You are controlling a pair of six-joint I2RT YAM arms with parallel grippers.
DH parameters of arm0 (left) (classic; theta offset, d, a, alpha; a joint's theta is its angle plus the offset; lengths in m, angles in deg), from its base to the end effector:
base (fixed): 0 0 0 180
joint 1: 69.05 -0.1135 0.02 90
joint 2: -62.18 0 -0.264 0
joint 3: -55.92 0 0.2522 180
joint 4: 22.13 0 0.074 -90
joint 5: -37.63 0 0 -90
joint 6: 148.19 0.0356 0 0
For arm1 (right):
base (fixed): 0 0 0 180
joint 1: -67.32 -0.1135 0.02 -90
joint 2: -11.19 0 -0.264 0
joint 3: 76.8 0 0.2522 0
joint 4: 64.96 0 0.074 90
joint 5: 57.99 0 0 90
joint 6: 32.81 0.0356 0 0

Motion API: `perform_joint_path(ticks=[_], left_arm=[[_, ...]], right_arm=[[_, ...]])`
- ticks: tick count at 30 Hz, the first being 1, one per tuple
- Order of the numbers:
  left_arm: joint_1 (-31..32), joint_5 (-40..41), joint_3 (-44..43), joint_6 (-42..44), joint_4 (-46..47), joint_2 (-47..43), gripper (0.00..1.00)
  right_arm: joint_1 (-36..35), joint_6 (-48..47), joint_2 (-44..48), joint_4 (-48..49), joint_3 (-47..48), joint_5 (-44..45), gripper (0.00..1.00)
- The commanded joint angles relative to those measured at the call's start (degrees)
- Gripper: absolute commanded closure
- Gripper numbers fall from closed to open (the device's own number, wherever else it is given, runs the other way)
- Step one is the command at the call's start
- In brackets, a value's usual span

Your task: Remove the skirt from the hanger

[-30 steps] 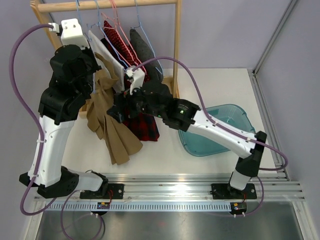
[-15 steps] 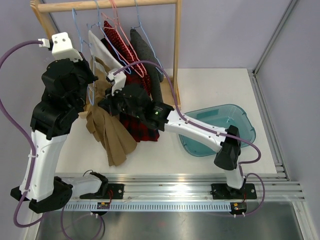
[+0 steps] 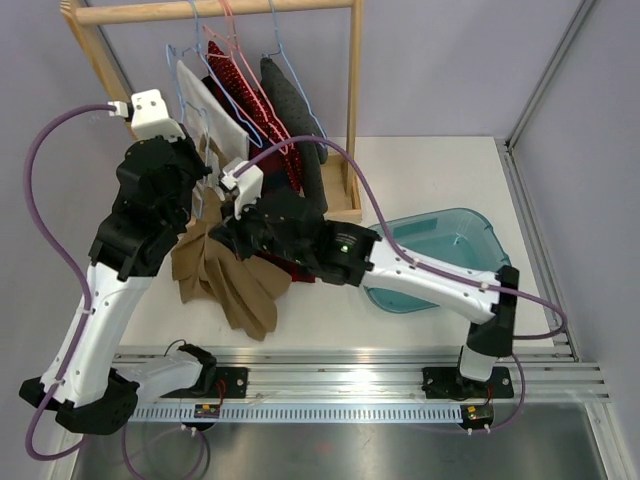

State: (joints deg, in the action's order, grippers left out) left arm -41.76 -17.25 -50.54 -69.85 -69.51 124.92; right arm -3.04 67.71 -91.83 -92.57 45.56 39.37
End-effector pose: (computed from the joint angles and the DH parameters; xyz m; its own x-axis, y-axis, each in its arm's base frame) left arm 0.1731 -0.0663 0.5159 -0.0282 -0.1714 -0.9848 -0.1439 0.9756 -0.1657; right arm 0.1473 0.3993 0.4385 -0.2103 -0.0505 -0.9763 -0.8676 0.4699 0.1626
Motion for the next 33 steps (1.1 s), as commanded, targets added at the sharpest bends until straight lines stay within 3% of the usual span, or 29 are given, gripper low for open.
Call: perform_joint_path(ticks=[1, 13, 19, 24, 29, 33], left_arm=[[0.22, 2.50, 2.70, 1.11, 8.48, 0.27, 1.00], [0.13, 6.28, 7.10, 2.52, 13.23, 3.53, 1.00], [-0.04, 13.92, 14.21, 11.03, 19.55, 5.19, 1.00], [-2.33, 11.04, 15.02, 9.64, 17.90, 4.24, 1.00], [-6.11, 2.60, 7.91, 6.21, 11.49, 1.86, 1.00], [-6.02, -3.55, -1.50, 1.74, -1.22, 0.19, 1.00]], right_arm=[[-4.77, -2.52, 12.22, 3.83, 0.74, 3.45, 1.00], [-22.08, -4.99, 19.35, -1.71, 1.79, 10.04, 1.00], [-25.60, -5.16, 20.85, -2.58, 5.82, 11.45, 1.00], [-29.65, -6.04, 20.23, -5.66, 8.30, 14.96, 1.00], [-30.18, -4.63, 25.40, -1.64, -4.33, 23.46, 1.00], [-29.83, -5.69, 27.09, 3.38, -16.28, 33.06, 1.00]])
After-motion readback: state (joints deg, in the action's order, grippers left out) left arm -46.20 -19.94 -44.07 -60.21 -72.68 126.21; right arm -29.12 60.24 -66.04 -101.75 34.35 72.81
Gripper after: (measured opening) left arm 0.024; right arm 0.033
